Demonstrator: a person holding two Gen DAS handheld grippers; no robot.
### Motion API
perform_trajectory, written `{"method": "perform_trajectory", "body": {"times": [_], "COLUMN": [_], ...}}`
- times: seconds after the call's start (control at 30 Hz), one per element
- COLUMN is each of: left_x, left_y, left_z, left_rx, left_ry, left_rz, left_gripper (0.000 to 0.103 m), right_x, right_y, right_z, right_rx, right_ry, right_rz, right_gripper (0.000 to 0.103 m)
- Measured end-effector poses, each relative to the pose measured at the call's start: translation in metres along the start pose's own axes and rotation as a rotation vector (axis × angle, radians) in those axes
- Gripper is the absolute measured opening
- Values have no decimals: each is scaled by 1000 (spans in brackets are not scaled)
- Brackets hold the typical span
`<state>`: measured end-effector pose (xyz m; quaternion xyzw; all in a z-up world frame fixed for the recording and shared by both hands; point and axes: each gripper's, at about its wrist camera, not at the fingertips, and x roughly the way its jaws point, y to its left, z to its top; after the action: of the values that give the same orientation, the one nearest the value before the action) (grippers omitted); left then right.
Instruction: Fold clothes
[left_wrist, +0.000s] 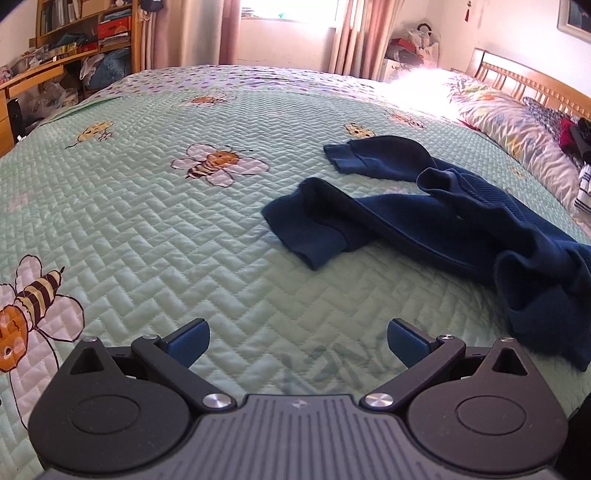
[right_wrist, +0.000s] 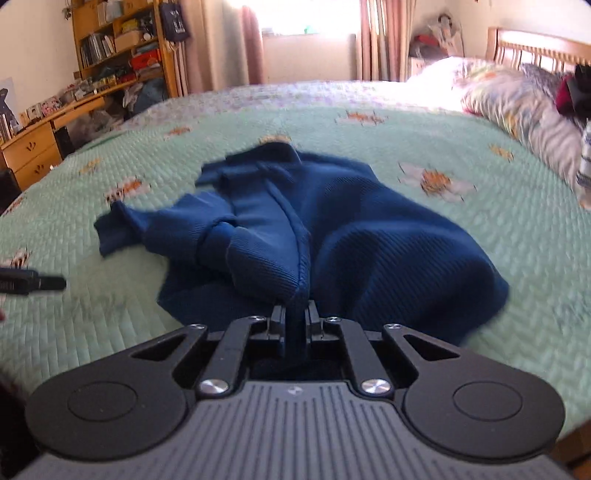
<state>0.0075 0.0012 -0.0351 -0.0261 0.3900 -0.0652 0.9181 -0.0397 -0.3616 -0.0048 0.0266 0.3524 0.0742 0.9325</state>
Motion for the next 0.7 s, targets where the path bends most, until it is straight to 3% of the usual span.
{"method": "perform_trajectory", "body": {"times": [0.23, 0.5, 0.57, 0.63, 0.7], "left_x": [-5, -5, -3, -2, 3], "left_y": [-43, -83, -96, -110, -122], "left_z": [4, 14, 19, 25, 34], "left_rx": [39, 39, 65, 96, 126], "left_ry": [49, 82, 76, 69, 69], "left_rz": [-8, -23, 8, 43, 74], "left_gripper": [102, 102, 101, 101, 101], "right_x": [5, -14, -18, -22, -25], "right_y": [-15, -39, -41, -36, -28], "right_z": [-52, -62, -64, -65, -63], "right_rx": [32, 143, 152, 133, 100], "right_ry": [98, 3, -22, -35, -48], "right_rz": [34, 172, 200, 221, 234], "right_gripper": [10, 14, 15, 18, 37]}}
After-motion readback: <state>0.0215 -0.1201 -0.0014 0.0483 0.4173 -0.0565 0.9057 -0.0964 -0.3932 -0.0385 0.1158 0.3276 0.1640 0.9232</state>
